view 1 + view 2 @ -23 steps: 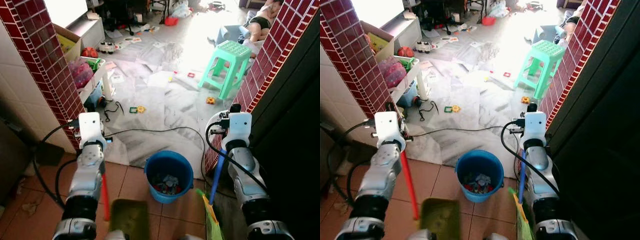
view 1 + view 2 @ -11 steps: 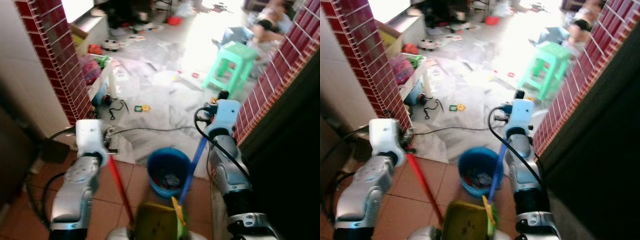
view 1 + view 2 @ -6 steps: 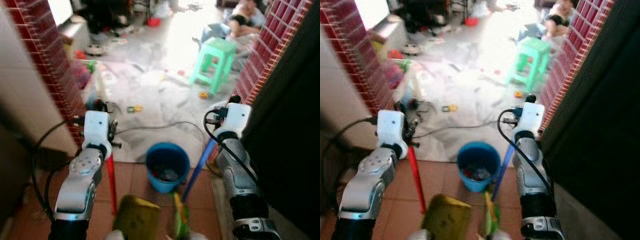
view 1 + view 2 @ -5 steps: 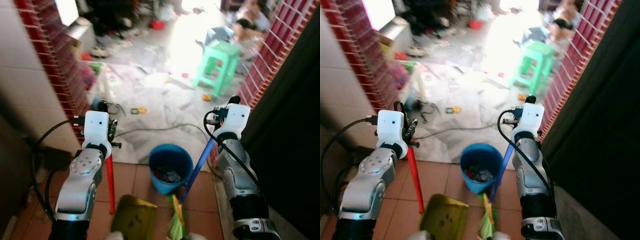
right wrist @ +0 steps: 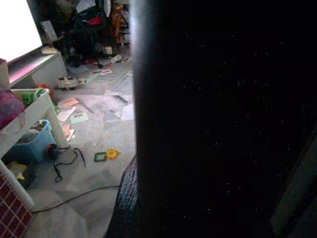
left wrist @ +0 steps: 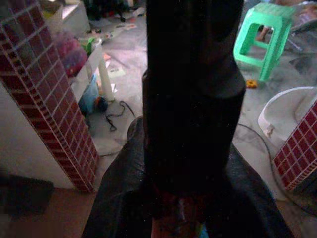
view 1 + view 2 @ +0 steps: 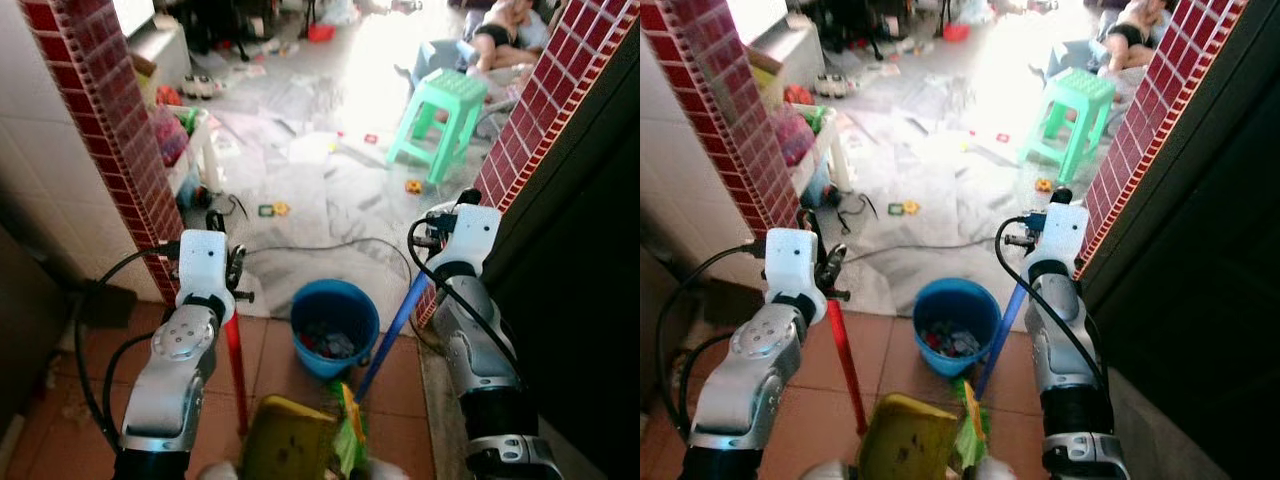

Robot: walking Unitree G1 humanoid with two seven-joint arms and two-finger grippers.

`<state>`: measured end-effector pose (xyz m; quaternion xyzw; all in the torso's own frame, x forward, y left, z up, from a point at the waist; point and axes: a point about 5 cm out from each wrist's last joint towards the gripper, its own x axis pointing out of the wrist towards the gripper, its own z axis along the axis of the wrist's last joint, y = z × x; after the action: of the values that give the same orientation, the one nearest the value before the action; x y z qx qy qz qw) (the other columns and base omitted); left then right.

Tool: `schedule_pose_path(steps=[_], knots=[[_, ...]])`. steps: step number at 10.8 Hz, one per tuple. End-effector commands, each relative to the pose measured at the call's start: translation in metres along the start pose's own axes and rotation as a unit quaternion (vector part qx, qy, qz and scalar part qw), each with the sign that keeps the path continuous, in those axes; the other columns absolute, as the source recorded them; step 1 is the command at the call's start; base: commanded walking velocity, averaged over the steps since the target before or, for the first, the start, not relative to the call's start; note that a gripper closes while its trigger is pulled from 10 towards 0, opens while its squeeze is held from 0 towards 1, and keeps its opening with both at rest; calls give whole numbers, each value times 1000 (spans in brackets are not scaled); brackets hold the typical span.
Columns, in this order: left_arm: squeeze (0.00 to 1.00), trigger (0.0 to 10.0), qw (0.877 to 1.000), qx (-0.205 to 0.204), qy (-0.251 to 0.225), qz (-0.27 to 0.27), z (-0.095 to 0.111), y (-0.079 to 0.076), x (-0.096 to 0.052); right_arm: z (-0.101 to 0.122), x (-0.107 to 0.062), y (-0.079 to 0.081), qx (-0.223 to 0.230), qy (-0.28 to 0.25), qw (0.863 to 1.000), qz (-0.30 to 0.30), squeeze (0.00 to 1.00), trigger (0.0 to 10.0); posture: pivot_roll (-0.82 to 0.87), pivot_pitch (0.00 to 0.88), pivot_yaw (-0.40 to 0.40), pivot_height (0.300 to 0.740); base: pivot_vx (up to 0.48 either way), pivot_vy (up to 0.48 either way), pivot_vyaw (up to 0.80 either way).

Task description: Sweep floor

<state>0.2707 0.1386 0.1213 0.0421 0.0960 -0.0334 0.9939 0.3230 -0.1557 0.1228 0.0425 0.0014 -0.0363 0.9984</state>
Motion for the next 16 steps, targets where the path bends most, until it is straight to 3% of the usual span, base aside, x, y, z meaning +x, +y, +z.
schedule_pose_path(steps=[1, 3, 7, 16], knots=[[0, 10000, 999, 24, -28, 12, 8, 3, 1, 4, 1, -2, -15, -1, 1000, 3, 0, 10000, -52, 0, -56, 740, 0, 0, 0], [0, 10000, 999, 8, -33, 7, 9, 2, 1, -1, -2, -6, -18, 8, 1000, -1, 0, 10000, -53, 0, -56, 740, 0, 0, 0], [0, 10000, 999, 4, -51, -4, 21, -5, 2, -9, -7, 3, -15, 26, 999, 15, 0, 10000, 2, 20, -64, 740, 0, 0, 0], [0, 10000, 998, -28, -53, 11, 22, -8, 5, 0, 3, 8, -23, 17, 999, 33, 0, 10000, -40, 0, -103, 740, -272, 0, 0]])
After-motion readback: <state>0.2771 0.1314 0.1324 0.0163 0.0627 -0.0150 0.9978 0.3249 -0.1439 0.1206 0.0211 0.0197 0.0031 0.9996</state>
